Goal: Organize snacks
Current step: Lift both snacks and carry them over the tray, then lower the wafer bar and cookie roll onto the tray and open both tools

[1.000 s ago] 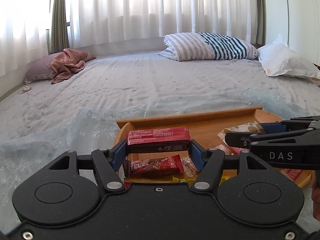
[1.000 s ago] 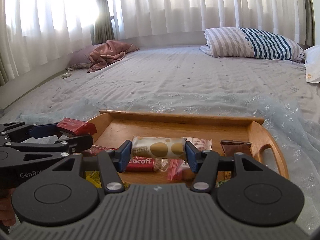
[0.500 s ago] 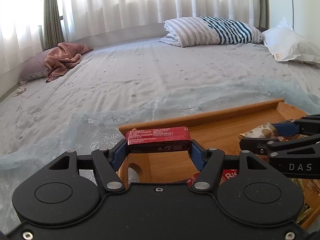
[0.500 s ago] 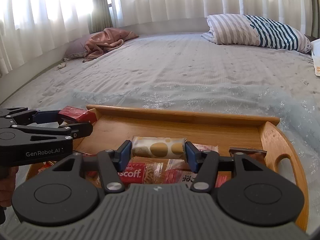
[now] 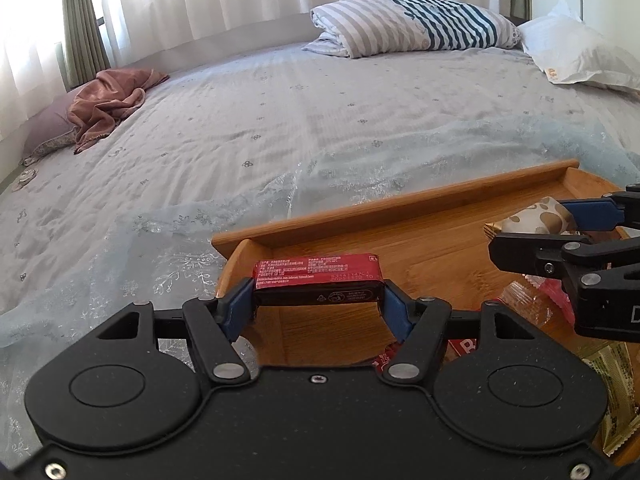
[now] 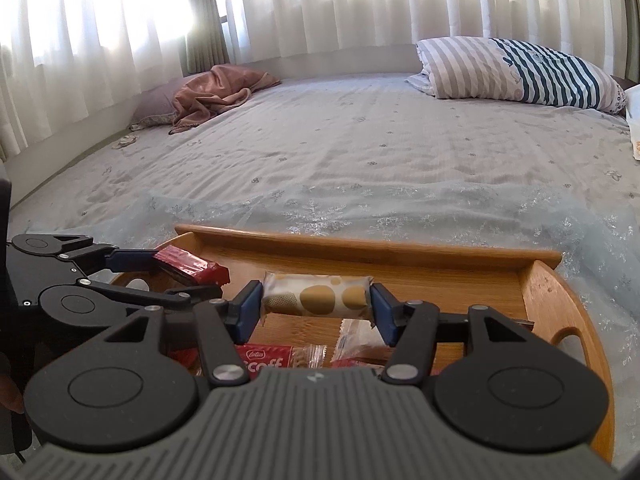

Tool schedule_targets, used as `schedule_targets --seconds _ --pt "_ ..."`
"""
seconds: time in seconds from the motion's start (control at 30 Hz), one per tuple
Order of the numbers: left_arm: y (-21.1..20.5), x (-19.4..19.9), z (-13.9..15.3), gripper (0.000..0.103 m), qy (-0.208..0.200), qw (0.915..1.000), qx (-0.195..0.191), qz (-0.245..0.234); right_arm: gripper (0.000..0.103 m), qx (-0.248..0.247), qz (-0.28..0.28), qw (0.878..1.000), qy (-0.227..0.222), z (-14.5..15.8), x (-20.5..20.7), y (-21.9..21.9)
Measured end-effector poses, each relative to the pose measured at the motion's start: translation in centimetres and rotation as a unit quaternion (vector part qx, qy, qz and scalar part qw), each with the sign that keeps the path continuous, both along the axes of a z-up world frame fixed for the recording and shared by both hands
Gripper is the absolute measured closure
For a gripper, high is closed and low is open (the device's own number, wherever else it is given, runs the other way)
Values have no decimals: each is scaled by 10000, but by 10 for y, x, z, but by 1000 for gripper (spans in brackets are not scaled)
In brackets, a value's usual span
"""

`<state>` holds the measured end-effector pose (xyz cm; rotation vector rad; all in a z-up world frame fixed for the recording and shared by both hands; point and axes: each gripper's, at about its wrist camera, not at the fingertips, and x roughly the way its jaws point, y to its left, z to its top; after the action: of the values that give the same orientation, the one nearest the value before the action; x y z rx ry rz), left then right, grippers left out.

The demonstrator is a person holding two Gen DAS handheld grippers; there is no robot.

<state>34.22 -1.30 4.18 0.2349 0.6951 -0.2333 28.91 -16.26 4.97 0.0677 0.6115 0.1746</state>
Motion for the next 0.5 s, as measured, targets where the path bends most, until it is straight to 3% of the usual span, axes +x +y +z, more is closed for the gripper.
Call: schedule_targets --seconds 0.3,0.5 --pt "-1 11 4 32 225 9996 -152 108 40 -17 -44 10000 -75 6 -3 -4" --pt "-6 10 3 26 238 9997 -26 77 40 -5 -100 9999 -111 10 -6 -8"
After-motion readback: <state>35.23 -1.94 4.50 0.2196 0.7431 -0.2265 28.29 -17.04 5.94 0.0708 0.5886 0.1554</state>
